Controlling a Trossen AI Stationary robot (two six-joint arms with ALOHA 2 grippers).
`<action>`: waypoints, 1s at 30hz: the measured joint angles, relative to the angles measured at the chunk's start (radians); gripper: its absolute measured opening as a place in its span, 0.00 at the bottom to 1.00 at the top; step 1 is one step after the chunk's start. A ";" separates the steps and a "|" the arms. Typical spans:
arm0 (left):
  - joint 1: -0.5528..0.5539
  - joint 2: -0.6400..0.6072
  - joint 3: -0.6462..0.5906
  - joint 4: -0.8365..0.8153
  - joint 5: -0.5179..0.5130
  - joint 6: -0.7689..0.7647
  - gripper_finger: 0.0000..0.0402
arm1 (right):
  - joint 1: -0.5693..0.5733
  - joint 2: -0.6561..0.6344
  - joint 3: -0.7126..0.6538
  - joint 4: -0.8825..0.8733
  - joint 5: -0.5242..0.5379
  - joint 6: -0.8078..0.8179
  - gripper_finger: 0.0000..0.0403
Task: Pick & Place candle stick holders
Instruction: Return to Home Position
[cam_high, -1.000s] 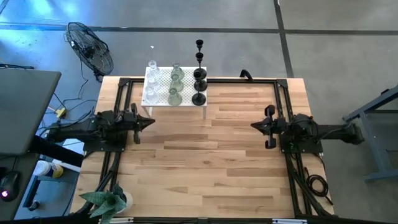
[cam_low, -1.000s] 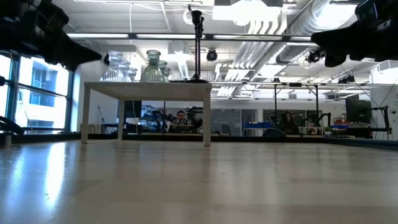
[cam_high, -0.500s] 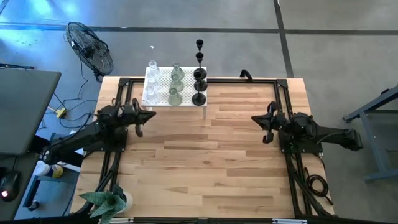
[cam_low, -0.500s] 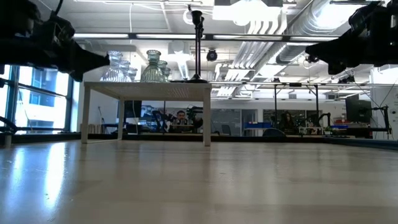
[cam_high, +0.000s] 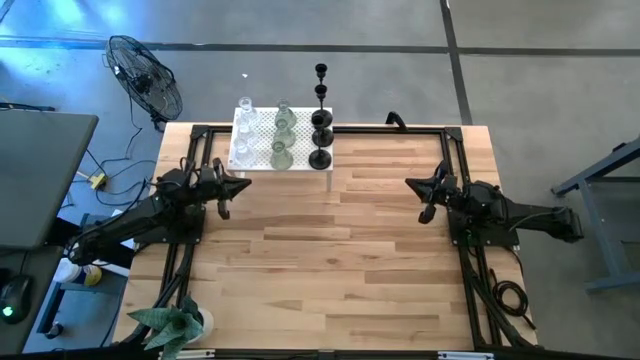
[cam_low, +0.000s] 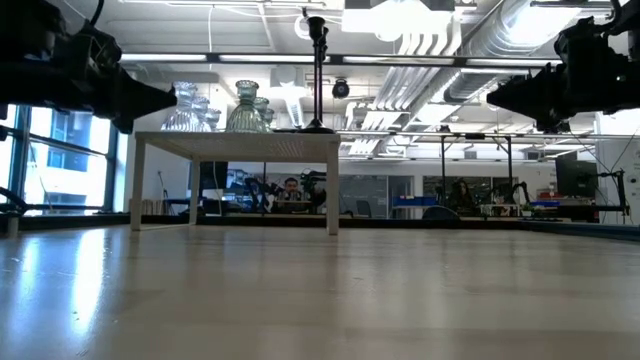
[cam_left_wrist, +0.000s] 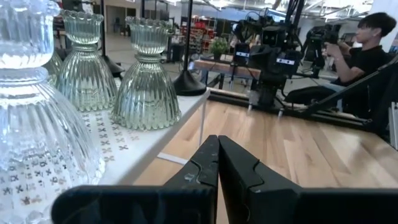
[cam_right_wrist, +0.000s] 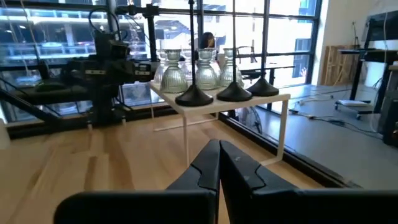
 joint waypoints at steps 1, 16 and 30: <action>0.000 0.000 0.000 -0.001 -0.001 0.000 0.00 | 0.000 0.000 0.000 0.000 -0.001 0.010 0.00; 0.000 0.000 -0.001 0.000 -0.002 0.000 0.00 | 0.000 0.000 0.000 0.003 -0.048 0.027 0.00; 0.000 0.000 -0.001 0.000 -0.003 0.000 0.00 | 0.000 0.000 0.000 0.007 -0.049 0.026 0.00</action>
